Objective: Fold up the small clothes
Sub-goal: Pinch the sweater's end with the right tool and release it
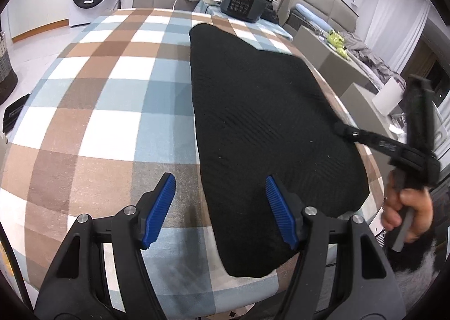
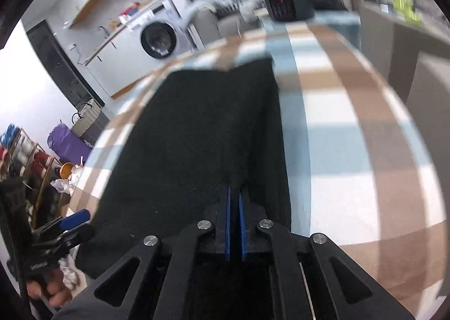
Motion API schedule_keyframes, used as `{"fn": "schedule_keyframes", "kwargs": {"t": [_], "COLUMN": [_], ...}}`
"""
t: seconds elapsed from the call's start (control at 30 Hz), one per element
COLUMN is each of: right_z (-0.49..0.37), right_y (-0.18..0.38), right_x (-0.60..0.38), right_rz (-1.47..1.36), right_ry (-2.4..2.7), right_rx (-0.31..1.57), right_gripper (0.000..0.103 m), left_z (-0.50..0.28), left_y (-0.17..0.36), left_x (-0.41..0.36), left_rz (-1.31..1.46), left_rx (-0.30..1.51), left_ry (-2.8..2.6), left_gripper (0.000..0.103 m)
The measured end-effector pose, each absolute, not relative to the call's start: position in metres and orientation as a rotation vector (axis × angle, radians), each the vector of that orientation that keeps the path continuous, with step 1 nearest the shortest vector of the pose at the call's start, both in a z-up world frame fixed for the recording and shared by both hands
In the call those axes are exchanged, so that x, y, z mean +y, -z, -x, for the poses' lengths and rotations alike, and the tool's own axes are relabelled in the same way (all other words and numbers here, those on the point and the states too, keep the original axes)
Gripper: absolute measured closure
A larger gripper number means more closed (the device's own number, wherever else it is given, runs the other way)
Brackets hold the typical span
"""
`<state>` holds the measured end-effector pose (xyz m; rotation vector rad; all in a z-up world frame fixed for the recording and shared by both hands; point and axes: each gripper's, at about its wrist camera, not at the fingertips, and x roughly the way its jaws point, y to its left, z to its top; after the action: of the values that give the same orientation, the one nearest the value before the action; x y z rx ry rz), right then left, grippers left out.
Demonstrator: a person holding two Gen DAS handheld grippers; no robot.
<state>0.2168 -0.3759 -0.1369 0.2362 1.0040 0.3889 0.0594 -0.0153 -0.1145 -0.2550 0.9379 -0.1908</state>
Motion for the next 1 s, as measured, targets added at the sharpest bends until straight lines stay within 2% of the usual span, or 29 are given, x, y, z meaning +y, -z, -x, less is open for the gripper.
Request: {"fn": "schedule_keyframes", "kwargs": {"t": [0.07, 0.13, 0.37, 0.5, 0.6, 0.67, 0.73, 0.8, 0.93, 1.0], "right_z": [-0.214, -0.205, -0.123, -0.101, -0.101, -0.103, -0.104, -0.100, -0.087, -0.089], "right_y": [0.138, 0.130, 0.110, 0.121, 0.132, 0.135, 0.135, 0.130, 0.100, 0.098], "right_x": [-0.385, -0.395, -0.421, -0.405, -0.392, -0.385, -0.373, -0.363, -0.364, -0.368], "right_rz": [-0.293, -0.326, -0.391, -0.282, -0.219, -0.160, -0.034, 0.075, 0.183, 0.196], "right_ry": [-0.393, -0.385, -0.541, -0.576, -0.561, -0.528, -0.487, -0.503, -0.526, -0.528], "right_rx": [1.002, 0.995, 0.968, 1.025, 1.040, 1.031, 1.012, 0.985, 0.873, 0.876], "right_gripper": [0.093, 0.079, 0.079, 0.067, 0.067, 0.069, 0.088, 0.099, 0.099, 0.099], "left_z": [-0.059, -0.056, -0.048, -0.042, -0.037, -0.034, -0.032, -0.032, -0.036, -0.037], "left_y": [0.118, 0.119, 0.123, 0.124, 0.126, 0.126, 0.126, 0.128, 0.136, 0.139], "left_x": [-0.018, -0.019, -0.014, -0.015, -0.015, -0.015, -0.015, -0.015, -0.015, -0.013], "left_rz": [0.250, 0.242, 0.256, 0.240, 0.237, 0.233, 0.226, 0.222, 0.215, 0.227], "left_rx": [0.949, 0.950, 0.960, 0.970, 0.976, 0.978, 0.978, 0.980, 1.000, 1.003], "left_ry": [0.191, 0.193, 0.193, 0.208, 0.215, 0.216, 0.217, 0.208, 0.194, 0.200], "left_gripper": [0.039, 0.039, 0.039, 0.039, 0.039, 0.039, 0.039, 0.037, 0.036, 0.034]}}
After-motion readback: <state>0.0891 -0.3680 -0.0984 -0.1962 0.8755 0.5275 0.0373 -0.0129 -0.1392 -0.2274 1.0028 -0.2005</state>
